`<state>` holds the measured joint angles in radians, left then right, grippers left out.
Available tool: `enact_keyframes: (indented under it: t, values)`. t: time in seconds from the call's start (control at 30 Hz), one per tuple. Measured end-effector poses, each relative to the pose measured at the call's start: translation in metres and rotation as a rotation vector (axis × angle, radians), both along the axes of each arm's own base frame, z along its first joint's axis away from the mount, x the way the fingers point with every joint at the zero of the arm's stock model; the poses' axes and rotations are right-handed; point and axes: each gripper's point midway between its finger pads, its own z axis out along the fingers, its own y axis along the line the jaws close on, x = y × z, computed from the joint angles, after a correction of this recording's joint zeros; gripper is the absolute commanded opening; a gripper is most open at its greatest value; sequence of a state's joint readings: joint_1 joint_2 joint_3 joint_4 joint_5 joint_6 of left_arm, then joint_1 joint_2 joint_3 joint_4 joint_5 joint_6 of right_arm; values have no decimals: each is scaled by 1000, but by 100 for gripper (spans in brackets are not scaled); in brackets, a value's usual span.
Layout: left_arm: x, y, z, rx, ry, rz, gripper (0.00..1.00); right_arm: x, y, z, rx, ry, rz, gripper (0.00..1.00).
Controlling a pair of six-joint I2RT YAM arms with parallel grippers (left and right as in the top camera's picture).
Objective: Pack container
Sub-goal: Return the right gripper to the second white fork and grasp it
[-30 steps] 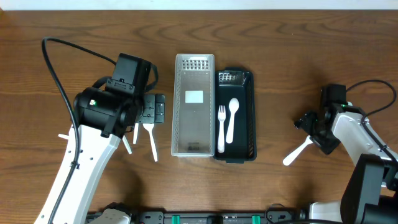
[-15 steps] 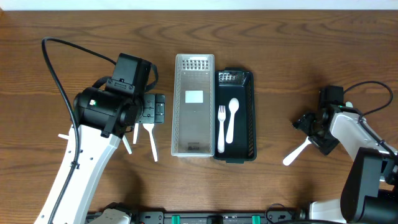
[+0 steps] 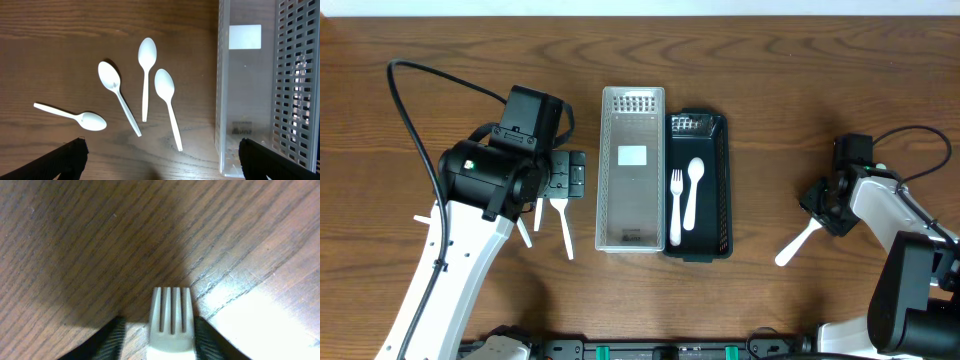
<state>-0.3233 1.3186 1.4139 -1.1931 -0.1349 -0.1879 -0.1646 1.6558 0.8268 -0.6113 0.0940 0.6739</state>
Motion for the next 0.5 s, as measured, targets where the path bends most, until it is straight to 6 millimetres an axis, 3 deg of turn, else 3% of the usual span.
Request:
enact_keyframes:
  t: [0.13,0.43,0.5]
  values:
    - [0,0,0,0,0,0,98,0,0,0,-1,1,2,30]
    - [0,0,0,0,0,0,98,0,0,0,0,1,1,25]
    - [0,0,0,0,0,0,98,0,0,0,0,1,2,20]
